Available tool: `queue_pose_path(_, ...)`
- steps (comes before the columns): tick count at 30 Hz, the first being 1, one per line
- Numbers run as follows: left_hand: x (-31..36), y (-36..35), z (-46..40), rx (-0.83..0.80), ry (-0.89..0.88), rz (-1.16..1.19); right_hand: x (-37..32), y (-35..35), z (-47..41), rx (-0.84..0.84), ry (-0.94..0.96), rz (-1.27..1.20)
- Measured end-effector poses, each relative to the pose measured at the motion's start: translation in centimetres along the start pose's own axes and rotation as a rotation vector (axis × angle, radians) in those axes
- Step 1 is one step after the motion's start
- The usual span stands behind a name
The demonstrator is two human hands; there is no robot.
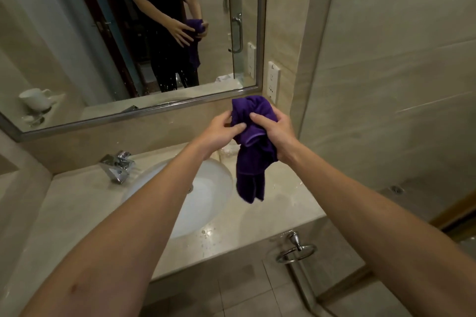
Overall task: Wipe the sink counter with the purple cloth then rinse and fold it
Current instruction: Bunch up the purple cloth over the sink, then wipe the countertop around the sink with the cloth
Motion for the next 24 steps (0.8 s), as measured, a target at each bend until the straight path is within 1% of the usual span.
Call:
queue_pose_path(2, -1.2, 0.1, -1.0, 0.024, -0.003, -0.067, 0.4, 1.7, -0.8, 0.049, 0.011, 0.111)
queue_pose_path(4, -2.6, -0.2, -1.8, 0.043, -0.011, -0.217, 0.8, 3.8, -2.0, 0.113, 0.043, 0.270)
queue_pose_path(7, -5.1, -1.5, -2.6, -0.003, -0.012, -0.509, 1.9, 7.2, -4.0, 0.184, 0.114, 0.557)
queue_pose_path(9, -6.6, -3.0, -2.9, -0.032, -0.001, -0.626, 3.4, 9.0, -5.2, 0.180, 0.146, 0.741)
queue_pose_path(12, -8.6, -5.1, -2.9, -0.052, 0.014, -0.651, 6.1, 10.9, -7.0, 0.157, 0.211, 0.989)
queue_pose_path(15, -12.4, -6.7, -2.7, -0.057, 0.043, -0.659, 10.3, 13.0, -8.9, 0.141, 0.223, 1.215)
queue_pose_path(17, -15.3, -7.5, -2.3, -0.065, 0.061, -0.684, 13.8, 14.5, -9.4, 0.123, 0.172, 1.269)
queue_pose_path(21, -19.9, -8.7, -1.6, -0.085, 0.014, -0.752, 21.6, 15.8, -8.5, 0.023, 0.087, 1.326)
queue_pose_path(23, -21.9, -8.6, -1.6, -0.085, -0.001, -0.784, 24.4, 16.2, -7.3, 0.023, 0.050, 1.345)
queue_pose_path(24, -22.9, -8.5, -1.9, -0.087, -0.009, -0.795, 25.3, 16.5, -7.1, 0.043, 0.071, 1.380)
Point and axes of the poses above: each hand's wrist, its own z-axis away from the middle knuckle, its own y-axis out of the back of the hand, x = y × z, the point moved 6 cm from there along -z, towards the middle knuckle, and after that the axes turned 9 degrees about x, right-handed, at the moved point
